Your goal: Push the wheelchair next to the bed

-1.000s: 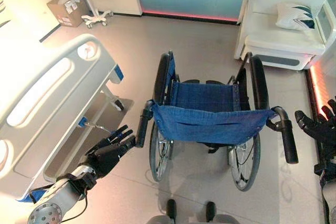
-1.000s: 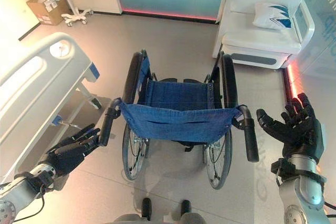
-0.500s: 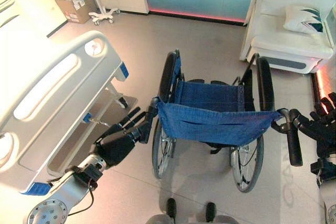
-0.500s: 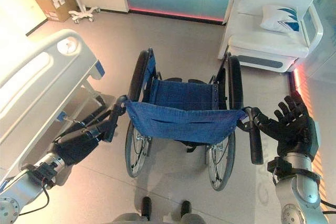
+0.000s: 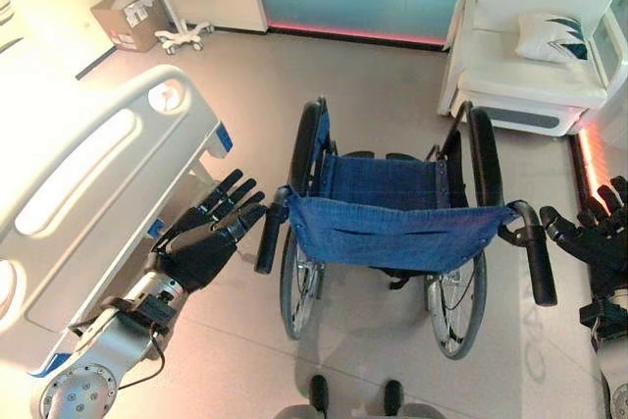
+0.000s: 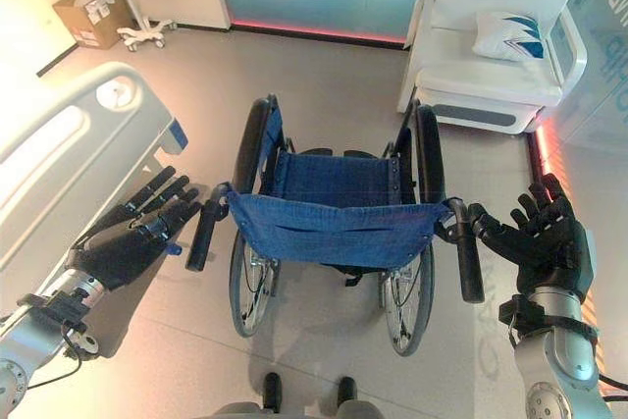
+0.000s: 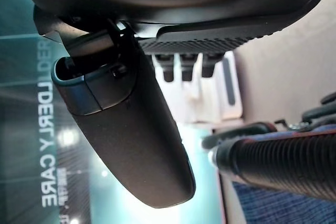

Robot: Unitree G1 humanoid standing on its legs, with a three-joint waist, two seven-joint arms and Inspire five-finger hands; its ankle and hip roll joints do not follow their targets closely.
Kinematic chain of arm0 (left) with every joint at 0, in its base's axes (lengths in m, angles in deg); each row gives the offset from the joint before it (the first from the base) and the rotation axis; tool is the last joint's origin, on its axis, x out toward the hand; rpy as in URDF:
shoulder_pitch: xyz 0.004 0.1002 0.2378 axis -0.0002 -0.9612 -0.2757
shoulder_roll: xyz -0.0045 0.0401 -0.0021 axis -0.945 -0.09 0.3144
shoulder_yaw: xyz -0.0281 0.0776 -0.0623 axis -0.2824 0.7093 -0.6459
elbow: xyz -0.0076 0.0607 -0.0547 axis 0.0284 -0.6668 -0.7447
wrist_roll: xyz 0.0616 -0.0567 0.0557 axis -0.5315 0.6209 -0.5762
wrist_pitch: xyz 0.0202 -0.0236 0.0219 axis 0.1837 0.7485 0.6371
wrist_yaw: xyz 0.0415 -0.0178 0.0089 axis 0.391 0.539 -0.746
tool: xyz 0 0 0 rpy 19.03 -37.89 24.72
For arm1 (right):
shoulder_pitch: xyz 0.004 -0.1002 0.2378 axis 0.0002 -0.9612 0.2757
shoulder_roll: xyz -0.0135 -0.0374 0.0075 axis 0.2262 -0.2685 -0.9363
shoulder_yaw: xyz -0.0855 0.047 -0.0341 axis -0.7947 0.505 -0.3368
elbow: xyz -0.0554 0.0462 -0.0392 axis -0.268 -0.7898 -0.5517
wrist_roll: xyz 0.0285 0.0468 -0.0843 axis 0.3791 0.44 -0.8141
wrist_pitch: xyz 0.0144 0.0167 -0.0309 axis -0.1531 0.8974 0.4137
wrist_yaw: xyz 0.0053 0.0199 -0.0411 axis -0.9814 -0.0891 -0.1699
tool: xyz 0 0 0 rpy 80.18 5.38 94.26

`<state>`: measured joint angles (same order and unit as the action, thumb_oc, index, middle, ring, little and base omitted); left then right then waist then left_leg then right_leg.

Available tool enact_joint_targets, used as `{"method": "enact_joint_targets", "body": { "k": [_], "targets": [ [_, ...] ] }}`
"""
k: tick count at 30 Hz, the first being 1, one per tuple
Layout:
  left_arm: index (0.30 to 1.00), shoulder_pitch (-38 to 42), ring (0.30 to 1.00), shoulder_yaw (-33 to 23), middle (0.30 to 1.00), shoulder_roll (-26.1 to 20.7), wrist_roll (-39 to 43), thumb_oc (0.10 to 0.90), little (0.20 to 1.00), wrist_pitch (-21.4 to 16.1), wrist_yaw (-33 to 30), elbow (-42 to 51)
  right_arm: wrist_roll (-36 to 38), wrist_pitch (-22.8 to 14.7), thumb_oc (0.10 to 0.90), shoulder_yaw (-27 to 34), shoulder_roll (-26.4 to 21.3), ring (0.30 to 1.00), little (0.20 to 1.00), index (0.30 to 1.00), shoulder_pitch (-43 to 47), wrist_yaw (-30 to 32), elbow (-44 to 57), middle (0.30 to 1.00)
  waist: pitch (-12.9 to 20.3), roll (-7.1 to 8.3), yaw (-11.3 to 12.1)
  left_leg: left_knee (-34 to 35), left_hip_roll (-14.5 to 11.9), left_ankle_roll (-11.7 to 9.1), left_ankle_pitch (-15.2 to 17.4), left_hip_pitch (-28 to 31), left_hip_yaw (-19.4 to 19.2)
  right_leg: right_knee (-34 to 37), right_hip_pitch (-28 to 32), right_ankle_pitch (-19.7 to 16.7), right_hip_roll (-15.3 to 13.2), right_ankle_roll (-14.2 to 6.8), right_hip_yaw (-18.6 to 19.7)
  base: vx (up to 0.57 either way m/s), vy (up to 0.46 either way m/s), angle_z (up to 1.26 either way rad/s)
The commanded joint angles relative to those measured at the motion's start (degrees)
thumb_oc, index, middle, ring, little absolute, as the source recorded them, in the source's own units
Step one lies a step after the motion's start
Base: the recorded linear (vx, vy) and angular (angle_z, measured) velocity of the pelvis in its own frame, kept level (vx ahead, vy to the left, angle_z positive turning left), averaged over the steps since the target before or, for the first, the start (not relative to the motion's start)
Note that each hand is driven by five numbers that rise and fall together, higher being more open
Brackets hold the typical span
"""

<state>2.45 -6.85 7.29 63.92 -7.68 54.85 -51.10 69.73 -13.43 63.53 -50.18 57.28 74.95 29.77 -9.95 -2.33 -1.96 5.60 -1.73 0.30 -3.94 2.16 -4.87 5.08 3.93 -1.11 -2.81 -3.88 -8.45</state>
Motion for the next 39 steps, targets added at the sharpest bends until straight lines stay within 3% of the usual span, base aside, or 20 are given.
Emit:
{"method": "enact_joint_targets", "body": {
  "k": [1, 7, 10, 15, 19, 26, 31, 39],
  "targets": [
    [0.900, 2.47, 0.900, 5.88, 0.900, -4.54, 3.50, 0.800, 0.900, 5.22, 6.89, 4.38, 2.73, -5.48, 0.800, -0.40, -6.05, 0.900, 0.900, 0.900, 4.93, 1.67, 5.09, 0.900, 2.31, 0.90, -1.31, -0.60, -1.49, -1.10, 2.24, 1.49, -2.94, -0.08, -1.47, -2.27, -2.67, -2.13, 2.47, 0.00, 0.000, 0.00],
    [0.900, 3.79, 0.900, 9.28, 0.900, -7.02, -0.68, 0.800, 0.900, 6.60, 4.46, 4.46, 3.71, -6.30, 0.800, -1.78, -7.72, 0.900, 0.900, 0.900, 5.00, 2.67, 5.04, 0.900, 2.09, 0.56, -1.93, -0.60, -1.54, -1.08, 2.16, 1.47, -3.44, -0.08, -1.76, -2.47, -2.60, -2.30, 2.91, 0.00, 0.001, 0.02],
    [0.900, 2.81, 0.900, 8.67, 0.900, -9.09, -7.73, 0.800, 0.900, 7.38, 3.90, 2.82, 4.71, -6.83, 0.800, -1.58, -8.84, 0.900, 0.900, 0.900, 4.60, 2.98, 4.87, 0.900, 1.91, 0.26, -2.05, -0.60, -1.56, -1.10, 2.05, 1.36, -3.56, -0.08, -1.94, -2.54, -2.51, -2.32, 3.19, 0.00, 0.002, -0.01],
    [0.900, 0.72, 0.900, 5.43, 0.900, -12.02, -15.36, 0.800, 0.900, 7.73, 2.12, 0.75, 6.53, -6.47, 0.800, -0.33, -10.34, 0.900, 0.900, 0.900, 4.50, 3.26, 4.52, 0.900, 1.90, 0.01, -1.79, -0.60, -1.56, -1.12, 1.95, 1.31, -3.37, -0.08, -1.86, -2.47, -2.46, -2.33, 3.03, 0.00, -0.004, -0.07],
    [0.900, -0.57, 0.900, 0.98, 0.900, -13.60, -21.48, 0.800, 0.900, 5.79, -2.91, -2.51, 7.23, -5.97, 0.800, 0.53, -10.55, 0.900, 0.900, 0.900, 4.42, 3.61, 4.42, 0.900, 2.02, -0.07, -1.41, -0.60, -1.46, -1.15, 1.89, 1.18, -2.78, -0.08, -1.79, -2.30, -2.45, -2.39, 2.74, 0.00, -0.005, -0.04],
    [0.900, -0.88, 0.900, -4.06, 0.900, -13.07, -19.93, 0.800, 0.900, 4.30, -1.34, -4.99, 6.35, -5.57, 0.800, 1.55, -8.85, 0.900, 0.900, 0.900, 4.63, 2.55, 3.99, 0.900, 2.03, 0.02, -1.13, -0.60, -1.32, -1.21, 1.90, 0.78, -2.10, -0.08, -2.09, -2.22, -2.49, -2.32, 2.35, 0.00, 0.000, 0.00],
    [0.900, -0.40, 0.900, -3.32, 0.900, -11.58, -19.33, 0.800, 0.900, 4.24, -1.67, -4.24, 5.66, -6.17, 0.800, 1.04, -7.59, 0.900, 0.900, 0.900, 4.76, 2.04, 3.67, 0.900, 1.79, 0.06, -1.03, -0.60, -1.34, -1.29, 1.85, 0.52, -2.01, -0.08, -2.24, -2.16, -2.59, -2.32, 2.08, 0.00, 0.000, 0.00],
    [0.900, 1.51, 0.900, 1.08, 0.900, -8.25, -8.00, 0.800, 0.900, 4.24, -2.48, -1.30, 4.57, -6.60, 0.800, -0.83, -6.42, 0.900, 0.900, 0.900, 5.02, 2.31, 4.38, 0.900, 1.39, 0.02, -1.31, -0.60, -1.43, -1.38, 1.74, 0.51, -2.32, -0.08, -2.26, -2.22, -2.56, -2.19, 2.37, 0.00, 0.000, 0.00]
  ]
}}
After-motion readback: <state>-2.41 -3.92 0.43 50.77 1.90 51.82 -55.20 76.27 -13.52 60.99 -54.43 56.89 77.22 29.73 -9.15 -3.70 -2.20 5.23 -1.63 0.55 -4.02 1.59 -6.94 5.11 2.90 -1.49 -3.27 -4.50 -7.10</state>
